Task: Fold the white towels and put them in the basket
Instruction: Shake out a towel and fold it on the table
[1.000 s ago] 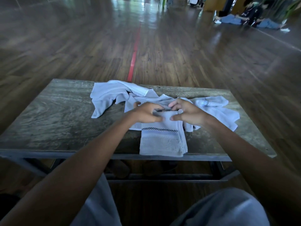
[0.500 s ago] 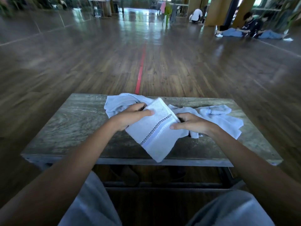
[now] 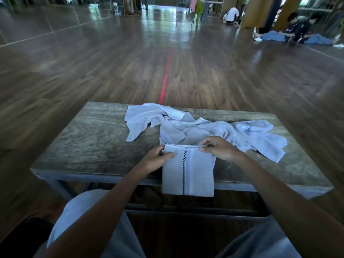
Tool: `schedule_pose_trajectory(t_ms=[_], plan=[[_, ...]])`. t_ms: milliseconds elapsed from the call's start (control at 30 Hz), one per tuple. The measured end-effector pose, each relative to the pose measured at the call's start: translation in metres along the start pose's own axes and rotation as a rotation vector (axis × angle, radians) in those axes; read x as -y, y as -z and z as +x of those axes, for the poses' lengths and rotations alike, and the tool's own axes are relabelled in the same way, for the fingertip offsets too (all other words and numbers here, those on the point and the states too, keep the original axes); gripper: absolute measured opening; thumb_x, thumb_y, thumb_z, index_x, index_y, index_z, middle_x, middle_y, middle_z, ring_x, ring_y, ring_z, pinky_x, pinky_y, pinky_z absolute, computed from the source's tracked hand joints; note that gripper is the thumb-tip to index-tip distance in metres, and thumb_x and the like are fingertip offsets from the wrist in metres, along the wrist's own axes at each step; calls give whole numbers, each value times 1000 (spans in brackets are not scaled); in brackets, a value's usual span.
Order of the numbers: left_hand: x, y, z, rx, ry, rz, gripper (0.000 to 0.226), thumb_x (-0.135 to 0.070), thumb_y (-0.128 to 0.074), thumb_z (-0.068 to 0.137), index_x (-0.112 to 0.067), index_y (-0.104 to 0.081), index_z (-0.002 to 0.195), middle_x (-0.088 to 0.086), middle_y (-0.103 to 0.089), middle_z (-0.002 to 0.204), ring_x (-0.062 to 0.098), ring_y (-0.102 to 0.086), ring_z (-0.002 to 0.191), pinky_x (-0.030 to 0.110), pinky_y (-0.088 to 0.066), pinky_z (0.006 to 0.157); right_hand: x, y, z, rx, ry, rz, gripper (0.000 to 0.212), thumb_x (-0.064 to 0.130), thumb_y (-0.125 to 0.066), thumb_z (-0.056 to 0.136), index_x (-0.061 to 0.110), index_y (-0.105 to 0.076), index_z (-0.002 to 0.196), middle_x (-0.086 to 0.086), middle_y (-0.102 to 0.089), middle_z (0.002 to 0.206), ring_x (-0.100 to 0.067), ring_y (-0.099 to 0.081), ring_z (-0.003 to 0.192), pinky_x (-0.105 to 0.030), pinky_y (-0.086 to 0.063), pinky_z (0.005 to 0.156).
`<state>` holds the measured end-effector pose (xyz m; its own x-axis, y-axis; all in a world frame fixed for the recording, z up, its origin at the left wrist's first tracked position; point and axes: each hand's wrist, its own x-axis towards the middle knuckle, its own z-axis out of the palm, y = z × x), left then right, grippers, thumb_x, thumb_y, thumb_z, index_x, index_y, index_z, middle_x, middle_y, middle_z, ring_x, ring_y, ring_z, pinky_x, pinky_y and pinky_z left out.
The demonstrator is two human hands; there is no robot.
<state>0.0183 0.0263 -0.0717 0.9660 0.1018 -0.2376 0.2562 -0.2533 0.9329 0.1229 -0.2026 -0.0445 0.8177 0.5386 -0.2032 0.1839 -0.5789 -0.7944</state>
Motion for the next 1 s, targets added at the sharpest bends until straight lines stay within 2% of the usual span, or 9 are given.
schedule_pose_trajectory(t_ms=[67,133,267,400,533,633,733,867,1000], plan=[[8,-1,8,-37,-13,50,26,-36,-68,83,-19,-66,103,5,-71,101,17,-68,93,36,-53,85,-7,-5,3,-73,34,-24,12,17,-63,89,14,-64,101,7,-63,100,-11,-58,99,-20,-43,81],[15,-4,15,-127,-23,115,26,-36,-68,81,-19,-67,100,5,-71,95,16,-67,89,29,-51,77,-15,-11,5,-157,40,-117,21,20,-62,91,11,-62,110,5,-60,103,-10,-56,100,-17,-42,80],[18,-9,21,-243,-53,171,23,-30,-64,85,-11,-66,97,7,-70,89,12,-62,79,18,-43,66,-37,-17,4,-155,9,-386,35,40,-58,89,18,-62,116,0,-60,114,-16,-54,109,-40,-43,95],[18,-11,27,-262,-66,101,22,-25,-64,85,-4,-63,83,7,-65,76,11,-55,72,23,-41,66,-38,-13,5,-40,-87,-479,20,50,-51,88,32,-54,80,0,-55,93,-24,-48,104,-45,-35,90],[9,-10,25,-266,-90,-48,11,-22,-67,84,-12,-67,87,-5,-60,68,8,-51,61,21,-41,60,-34,-12,6,-32,-81,-413,21,51,-59,83,31,-56,88,-1,-53,100,-22,-46,106,-43,-34,90],[2,-7,21,-216,-114,-104,9,-19,-64,87,-10,-64,85,-8,-53,61,4,-44,53,16,-36,52,-30,-12,0,-84,-59,-191,17,41,-69,80,35,-55,87,4,-54,102,-17,-51,104,-41,-39,96],[0,-5,19,-186,-126,-128,8,-16,-60,89,-15,-61,81,-16,-49,52,-2,-40,46,12,-33,48,-17,-8,-12,-108,-35,25,13,25,-69,84,22,-58,90,6,-58,89,-11,-55,85,-24,-42,78],[5,-6,20,-147,-118,-48,10,-20,-61,91,-10,-63,94,-5,-61,72,4,-53,64,12,-41,58,-10,-3,-29,-36,-75,195,22,18,-66,87,6,-58,103,1,-61,91,-10,-57,87,-20,-41,75],[15,-13,27,-146,-97,70,15,-23,-65,88,-11,-65,97,-3,-65,78,6,-57,71,14,-41,62,-22,-8,-28,-75,-142,94,19,23,-65,88,11,-59,102,-3,-64,106,-14,-60,99,-25,-46,82]])
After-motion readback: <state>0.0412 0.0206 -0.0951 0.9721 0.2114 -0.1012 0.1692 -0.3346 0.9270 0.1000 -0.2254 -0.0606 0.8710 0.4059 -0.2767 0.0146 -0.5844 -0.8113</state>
